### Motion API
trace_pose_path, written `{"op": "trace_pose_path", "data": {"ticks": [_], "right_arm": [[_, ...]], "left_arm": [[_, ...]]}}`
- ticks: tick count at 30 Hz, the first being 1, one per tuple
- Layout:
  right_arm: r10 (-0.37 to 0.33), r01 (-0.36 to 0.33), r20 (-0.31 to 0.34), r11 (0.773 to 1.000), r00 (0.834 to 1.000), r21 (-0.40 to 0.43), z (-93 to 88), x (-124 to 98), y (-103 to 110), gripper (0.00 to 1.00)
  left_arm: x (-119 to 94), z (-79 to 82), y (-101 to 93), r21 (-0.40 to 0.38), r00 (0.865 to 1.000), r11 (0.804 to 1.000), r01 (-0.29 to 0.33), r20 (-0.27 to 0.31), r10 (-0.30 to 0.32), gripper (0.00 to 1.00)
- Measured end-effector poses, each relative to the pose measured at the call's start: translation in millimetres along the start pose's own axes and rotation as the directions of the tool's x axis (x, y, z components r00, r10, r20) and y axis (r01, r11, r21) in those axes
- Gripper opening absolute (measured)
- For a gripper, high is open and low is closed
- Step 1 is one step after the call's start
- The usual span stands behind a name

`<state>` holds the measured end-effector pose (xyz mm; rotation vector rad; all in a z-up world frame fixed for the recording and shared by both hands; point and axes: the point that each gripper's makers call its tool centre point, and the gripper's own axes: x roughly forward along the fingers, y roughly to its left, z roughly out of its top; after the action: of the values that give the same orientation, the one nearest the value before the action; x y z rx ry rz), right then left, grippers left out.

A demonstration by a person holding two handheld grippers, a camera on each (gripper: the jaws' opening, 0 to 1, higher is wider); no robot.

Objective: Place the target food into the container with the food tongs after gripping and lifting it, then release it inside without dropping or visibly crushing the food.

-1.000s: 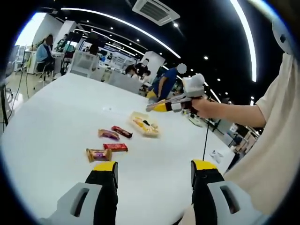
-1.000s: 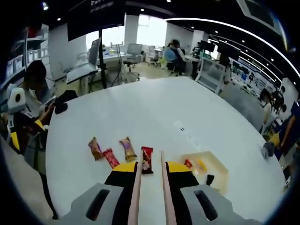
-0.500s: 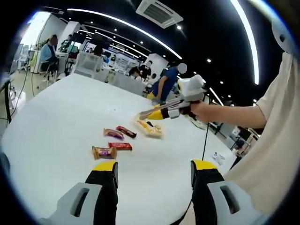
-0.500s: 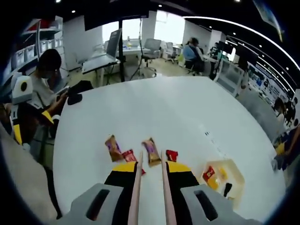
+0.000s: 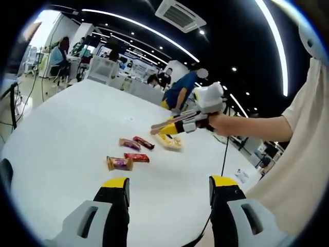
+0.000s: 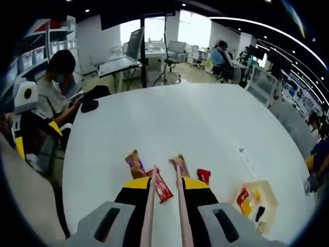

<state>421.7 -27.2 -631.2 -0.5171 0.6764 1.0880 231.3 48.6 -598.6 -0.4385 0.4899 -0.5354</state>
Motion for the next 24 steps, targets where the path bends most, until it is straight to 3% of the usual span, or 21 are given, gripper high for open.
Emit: {"op": "trace_pose_path", "data": {"ticks": [24], "right_arm": [[0.094,-0.096,-0.044,0.994,0.995,-0.056,5.9,33,30,0.23]], "left_arm": [[-11,-3.3,16.6,-0.033,0.999,0.999,-0.041,0.010,0.041,0.62]]}}
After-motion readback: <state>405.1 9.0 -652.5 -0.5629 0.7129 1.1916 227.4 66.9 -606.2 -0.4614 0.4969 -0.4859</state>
